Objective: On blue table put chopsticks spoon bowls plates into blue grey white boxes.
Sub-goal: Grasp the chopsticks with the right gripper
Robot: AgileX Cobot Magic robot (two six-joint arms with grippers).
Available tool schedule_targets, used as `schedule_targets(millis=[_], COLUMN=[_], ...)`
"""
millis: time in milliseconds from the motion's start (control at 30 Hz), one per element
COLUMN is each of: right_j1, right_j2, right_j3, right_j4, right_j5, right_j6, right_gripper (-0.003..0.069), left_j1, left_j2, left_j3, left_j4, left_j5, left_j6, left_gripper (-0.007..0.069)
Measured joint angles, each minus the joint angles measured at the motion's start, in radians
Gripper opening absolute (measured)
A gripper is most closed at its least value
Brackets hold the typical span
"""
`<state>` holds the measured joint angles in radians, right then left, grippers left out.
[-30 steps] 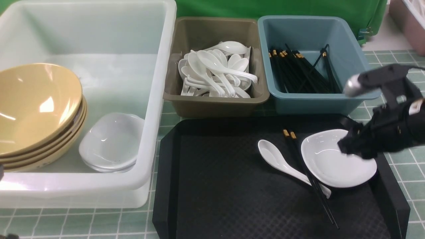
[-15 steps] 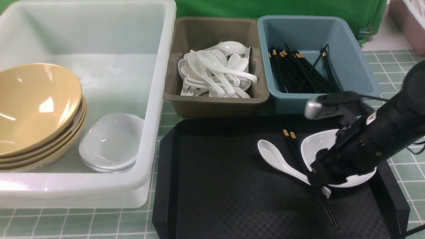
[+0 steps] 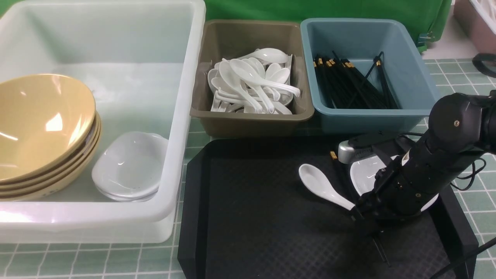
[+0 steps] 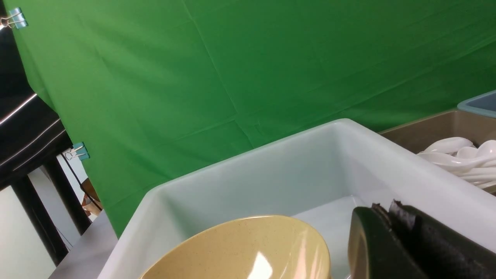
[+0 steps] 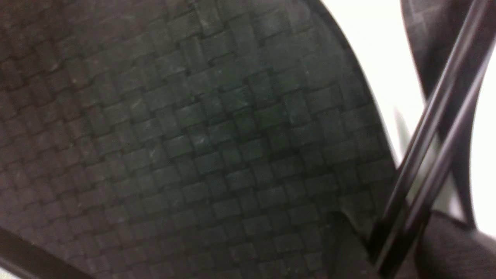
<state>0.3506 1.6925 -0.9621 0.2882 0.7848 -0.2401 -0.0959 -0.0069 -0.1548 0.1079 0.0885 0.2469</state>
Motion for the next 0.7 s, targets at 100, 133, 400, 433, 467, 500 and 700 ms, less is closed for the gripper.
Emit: schedule_targets(millis=[100,133,400,433,467,500,700], right_j1=[0.000,0.000,0.000,0.000,0.000,0.002,0.019], right_j2=[0.000,0.000,-0.002,-0.005,-0.015,-0.033,-0.150], right_j3=[0.000,0.000,-0.001,-0.001,-0.001,-0.001,-0.001], right_j4=[-0.002,-0.003,0.001,0.003,0.012,0.015,0.022], right_j5=[-0.009,-0.012,0.026,0.031,0.050,0.059,0.069], right_j6=[0.001,0.001,-0.031,-0.033,-0.055,-0.065,-0.078], right_gripper=[0.0189,0.0149,0.0077,0.0077,0.0077,0.0077,0.0077], left_j1=[0.000,0.000,-0.001,-0.001,-0.001,-0.001,-0.001], left_j2=[0.000,0.000,0.000,0.000,0.000,0.000,0.000], left_j3=[0.000,0.000,0.000,0.000,0.000,0.000,0.000], left_j4=[0.000,0.000,0.000,0.000,0.000,0.000,0.000], left_j5=[0.000,0.000,0.000,0.000,0.000,0.000,0.000], left_j6=[0.000,0.000,0.000,0.000,0.000,0.000,0.000], left_gripper=[0.0003,0.0003,0.0003,0.0003,0.0003,0.0003,0.0003])
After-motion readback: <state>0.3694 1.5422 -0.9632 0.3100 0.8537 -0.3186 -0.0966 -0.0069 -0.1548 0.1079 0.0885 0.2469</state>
